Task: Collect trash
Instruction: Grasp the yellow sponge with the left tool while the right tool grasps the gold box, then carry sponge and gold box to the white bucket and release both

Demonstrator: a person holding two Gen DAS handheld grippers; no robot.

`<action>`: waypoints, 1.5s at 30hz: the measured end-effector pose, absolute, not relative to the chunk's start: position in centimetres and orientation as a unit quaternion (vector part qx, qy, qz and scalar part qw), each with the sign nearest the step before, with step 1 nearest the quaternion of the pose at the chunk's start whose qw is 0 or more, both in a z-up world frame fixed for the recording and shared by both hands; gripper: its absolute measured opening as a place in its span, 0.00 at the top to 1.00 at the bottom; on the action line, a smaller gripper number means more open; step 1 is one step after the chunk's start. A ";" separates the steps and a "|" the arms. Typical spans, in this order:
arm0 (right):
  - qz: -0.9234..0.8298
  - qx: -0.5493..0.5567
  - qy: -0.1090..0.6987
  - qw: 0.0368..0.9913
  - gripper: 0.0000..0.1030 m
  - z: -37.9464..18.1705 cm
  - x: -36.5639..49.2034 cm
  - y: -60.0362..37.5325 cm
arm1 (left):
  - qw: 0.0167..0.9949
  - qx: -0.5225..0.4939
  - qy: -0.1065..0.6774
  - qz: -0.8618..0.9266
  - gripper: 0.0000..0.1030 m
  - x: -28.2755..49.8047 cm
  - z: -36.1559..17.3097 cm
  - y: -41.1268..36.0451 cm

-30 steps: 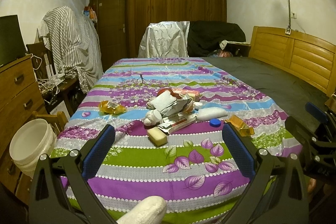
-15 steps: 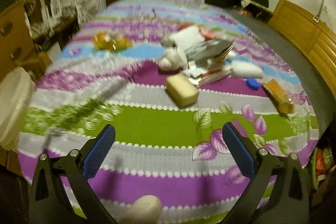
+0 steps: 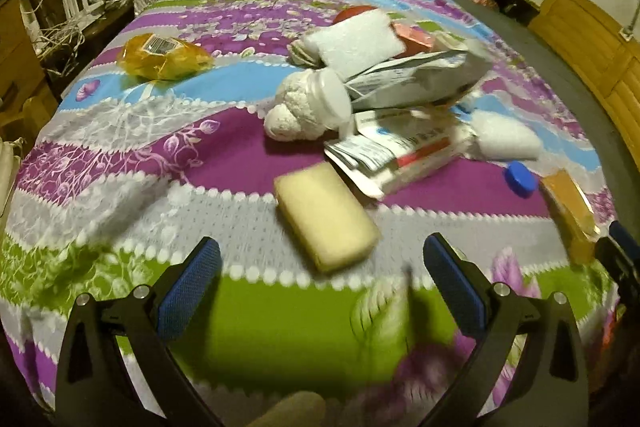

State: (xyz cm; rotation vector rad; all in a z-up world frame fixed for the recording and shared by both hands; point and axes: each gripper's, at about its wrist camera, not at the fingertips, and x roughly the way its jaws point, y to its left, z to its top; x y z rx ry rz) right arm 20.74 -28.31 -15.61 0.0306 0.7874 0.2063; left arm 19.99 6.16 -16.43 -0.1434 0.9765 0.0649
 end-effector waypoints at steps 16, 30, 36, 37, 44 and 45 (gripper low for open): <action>0.087 0.017 0.392 0.916 0.51 -17.9 22.4 -27.7 | 0.889 -0.083 0.450 0.030 0.63 19.7 -16.0 6.7; 0.119 0.020 0.182 0.976 0.51 -6.0 11.1 -22.7 | 0.955 -0.055 0.290 0.023 0.63 10.6 -5.4 6.4; 0.124 0.011 0.147 0.981 0.51 -3.4 8.4 -20.2 | 0.970 -0.035 0.236 0.040 0.63 8.2 -2.6 6.6; 0.123 0.009 0.143 0.982 0.51 -3.2 8.1 -19.9 | 0.972 -0.034 0.231 0.040 0.63 7.9 -2.5 6.6; 0.122 -0.001 0.135 0.983 0.51 -2.3 6.4 -18.4 | 0.973 -0.032 0.225 0.028 0.63 7.7 -2.3 6.2; 0.123 -0.002 0.138 0.983 0.51 -2.3 6.4 -18.2 | 0.974 -0.032 0.224 0.028 0.63 7.4 -2.4 6.3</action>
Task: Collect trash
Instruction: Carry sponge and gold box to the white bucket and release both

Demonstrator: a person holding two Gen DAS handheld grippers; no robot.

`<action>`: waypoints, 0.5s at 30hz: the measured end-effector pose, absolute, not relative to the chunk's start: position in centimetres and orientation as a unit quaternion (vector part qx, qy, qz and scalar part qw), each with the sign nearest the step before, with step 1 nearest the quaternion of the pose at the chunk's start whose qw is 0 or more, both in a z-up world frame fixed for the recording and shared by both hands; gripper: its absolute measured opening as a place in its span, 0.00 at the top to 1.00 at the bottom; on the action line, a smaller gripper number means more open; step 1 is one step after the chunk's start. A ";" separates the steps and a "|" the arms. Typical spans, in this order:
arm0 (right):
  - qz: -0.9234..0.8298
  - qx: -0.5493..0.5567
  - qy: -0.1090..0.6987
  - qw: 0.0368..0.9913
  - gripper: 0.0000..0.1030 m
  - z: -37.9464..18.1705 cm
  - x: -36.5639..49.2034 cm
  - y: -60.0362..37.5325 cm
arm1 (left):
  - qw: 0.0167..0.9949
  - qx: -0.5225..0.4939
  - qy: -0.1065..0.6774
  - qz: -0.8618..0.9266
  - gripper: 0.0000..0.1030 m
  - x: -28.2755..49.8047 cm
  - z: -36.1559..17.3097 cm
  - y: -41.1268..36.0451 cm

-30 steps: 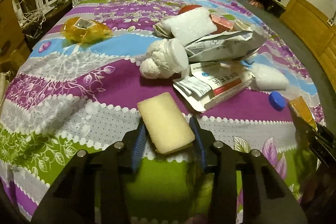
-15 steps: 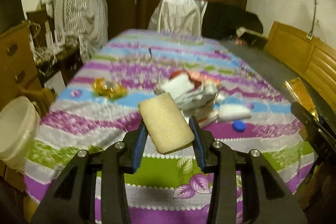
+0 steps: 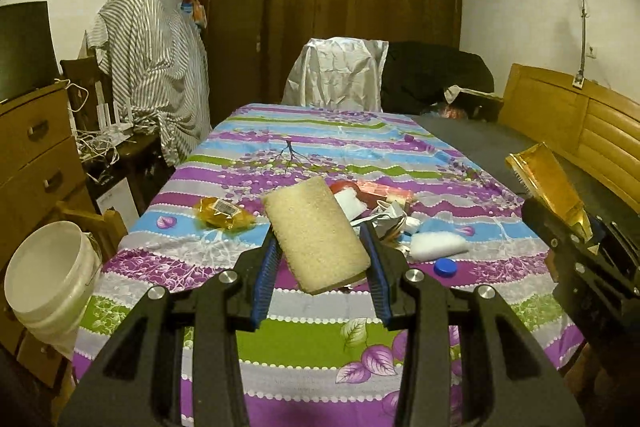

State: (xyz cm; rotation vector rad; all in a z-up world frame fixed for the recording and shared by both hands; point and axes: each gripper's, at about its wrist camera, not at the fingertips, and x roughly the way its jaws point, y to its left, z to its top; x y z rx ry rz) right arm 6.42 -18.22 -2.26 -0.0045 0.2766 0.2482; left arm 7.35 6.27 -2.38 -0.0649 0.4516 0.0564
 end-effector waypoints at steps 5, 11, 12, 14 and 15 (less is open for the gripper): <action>0.136 -0.006 0.143 0.980 0.51 -1.8 6.8 -17.4 | 0.974 -0.035 0.220 0.034 0.63 7.1 -2.1 6.9; 0.186 -0.018 0.140 0.972 0.51 -0.2 7.7 -12.9 | 0.972 -0.054 0.214 0.080 0.63 6.9 -1.0 11.6; 0.200 -0.023 0.138 0.970 0.51 0.3 7.8 -11.4 | 0.971 -0.058 0.212 0.093 0.63 6.7 -0.8 13.0; 0.218 -0.029 0.137 0.966 0.51 1.0 8.0 -9.1 | 0.970 -0.062 0.208 0.108 0.63 6.5 -0.4 14.7; 0.232 -0.032 0.137 0.962 0.51 1.4 8.1 -7.6 | 0.969 -0.066 0.205 0.121 0.63 6.2 0.0 16.2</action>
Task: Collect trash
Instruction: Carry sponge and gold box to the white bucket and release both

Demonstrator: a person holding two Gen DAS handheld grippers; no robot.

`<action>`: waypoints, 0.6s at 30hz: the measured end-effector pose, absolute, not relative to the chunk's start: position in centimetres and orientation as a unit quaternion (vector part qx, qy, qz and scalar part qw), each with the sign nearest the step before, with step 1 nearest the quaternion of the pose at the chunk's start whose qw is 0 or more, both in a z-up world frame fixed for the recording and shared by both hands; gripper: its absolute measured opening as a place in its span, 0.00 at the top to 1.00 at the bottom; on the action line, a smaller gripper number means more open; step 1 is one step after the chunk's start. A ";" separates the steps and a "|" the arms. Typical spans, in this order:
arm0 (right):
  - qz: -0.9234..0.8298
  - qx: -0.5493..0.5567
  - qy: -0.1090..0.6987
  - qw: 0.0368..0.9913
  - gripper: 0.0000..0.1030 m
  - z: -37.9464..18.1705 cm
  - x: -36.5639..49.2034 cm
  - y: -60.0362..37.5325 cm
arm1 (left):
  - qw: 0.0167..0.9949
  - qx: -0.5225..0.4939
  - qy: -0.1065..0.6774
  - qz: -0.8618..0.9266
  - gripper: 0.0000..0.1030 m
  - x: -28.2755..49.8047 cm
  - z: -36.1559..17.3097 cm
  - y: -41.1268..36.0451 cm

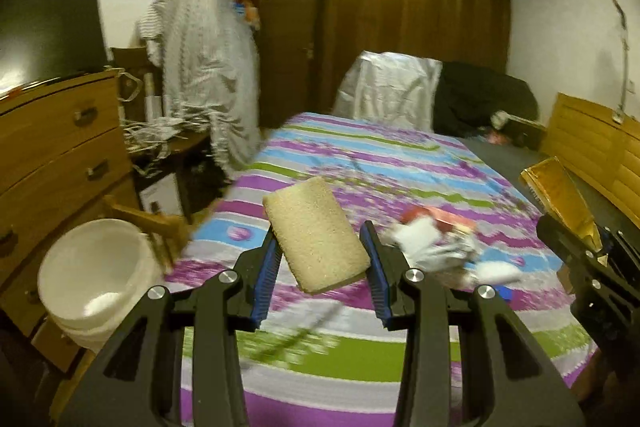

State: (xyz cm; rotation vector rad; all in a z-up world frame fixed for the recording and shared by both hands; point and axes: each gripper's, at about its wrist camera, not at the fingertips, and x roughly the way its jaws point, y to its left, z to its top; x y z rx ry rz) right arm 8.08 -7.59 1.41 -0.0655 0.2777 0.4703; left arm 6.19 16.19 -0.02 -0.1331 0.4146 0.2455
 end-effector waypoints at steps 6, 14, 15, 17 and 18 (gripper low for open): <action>0.308 -0.051 0.147 0.939 0.51 3.4 8.4 1.9 | 0.961 -0.079 0.198 0.179 0.63 4.5 1.0 23.1; 0.394 -0.069 0.174 0.900 0.51 5.6 8.8 15.7 | 0.940 -0.106 0.197 0.257 0.63 1.9 2.2 33.1; 0.404 -0.072 0.180 0.894 0.51 5.9 8.9 17.4 | 0.936 -0.110 0.197 0.271 0.63 1.3 2.4 34.8; 0.420 -0.077 0.192 0.884 0.51 6.1 9.1 21.2 | 0.931 -0.116 0.199 0.284 0.63 0.7 2.5 36.8; 0.434 -0.080 0.205 0.874 0.51 6.3 9.4 23.6 | 0.927 -0.119 0.201 0.293 0.63 0.4 2.5 38.3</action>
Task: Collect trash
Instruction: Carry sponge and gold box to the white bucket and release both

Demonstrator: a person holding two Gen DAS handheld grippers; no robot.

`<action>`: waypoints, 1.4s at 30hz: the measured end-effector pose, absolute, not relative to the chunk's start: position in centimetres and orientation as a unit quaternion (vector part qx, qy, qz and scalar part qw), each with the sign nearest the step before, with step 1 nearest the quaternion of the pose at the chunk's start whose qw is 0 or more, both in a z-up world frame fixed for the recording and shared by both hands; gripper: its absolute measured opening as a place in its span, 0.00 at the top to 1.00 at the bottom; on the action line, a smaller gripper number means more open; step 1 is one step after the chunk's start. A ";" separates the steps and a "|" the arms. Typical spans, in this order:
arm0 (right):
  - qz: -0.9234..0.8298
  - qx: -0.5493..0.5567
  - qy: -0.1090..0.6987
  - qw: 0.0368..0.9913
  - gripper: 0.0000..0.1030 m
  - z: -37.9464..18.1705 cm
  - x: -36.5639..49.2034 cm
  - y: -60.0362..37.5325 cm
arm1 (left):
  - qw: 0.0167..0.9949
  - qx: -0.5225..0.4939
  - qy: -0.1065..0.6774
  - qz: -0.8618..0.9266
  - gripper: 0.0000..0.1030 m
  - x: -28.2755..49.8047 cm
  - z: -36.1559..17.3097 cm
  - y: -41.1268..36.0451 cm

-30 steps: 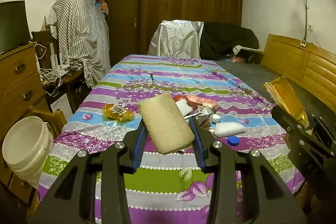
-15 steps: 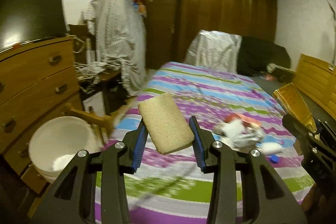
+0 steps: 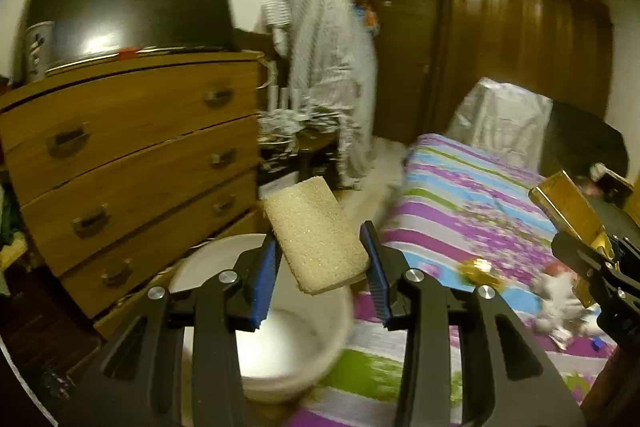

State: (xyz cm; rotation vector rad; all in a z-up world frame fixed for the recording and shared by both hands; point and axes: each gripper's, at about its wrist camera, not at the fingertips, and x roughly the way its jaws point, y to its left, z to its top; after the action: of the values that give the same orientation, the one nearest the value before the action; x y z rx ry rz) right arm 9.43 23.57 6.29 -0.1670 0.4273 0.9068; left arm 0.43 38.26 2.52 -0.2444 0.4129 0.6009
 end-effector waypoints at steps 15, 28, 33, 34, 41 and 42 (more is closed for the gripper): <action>0.503 -0.145 0.367 0.769 0.51 -1.2 14.7 45.4 | 0.877 -0.173 0.319 0.316 0.62 1.6 -4.7 51.5; 0.505 -0.155 0.399 0.750 0.50 -6.3 15.8 46.3 | 0.866 -0.192 0.347 0.305 0.61 2.5 -8.9 53.8; 0.508 -0.142 0.398 0.751 0.30 -6.3 16.1 45.8 | 0.862 -0.190 0.346 0.317 0.41 2.3 -9.2 53.9; 0.508 -0.140 0.397 0.752 0.29 -6.3 16.2 45.6 | 0.862 -0.191 0.345 0.318 0.39 2.3 -9.2 54.0; 0.506 -0.127 0.391 0.758 0.29 -5.8 16.6 43.9 | 0.861 -0.195 0.342 0.323 0.39 1.8 -9.1 54.0; 0.506 -0.126 0.389 0.759 0.29 -5.6 16.5 43.6 | 0.861 -0.195 0.342 0.322 0.39 1.8 -9.0 53.9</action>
State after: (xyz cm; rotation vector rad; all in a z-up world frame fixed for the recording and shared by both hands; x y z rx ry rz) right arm 16.54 43.58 -5.64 -0.2742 0.8479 1.1029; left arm 1.85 53.86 -9.01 -0.4085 0.7184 0.6759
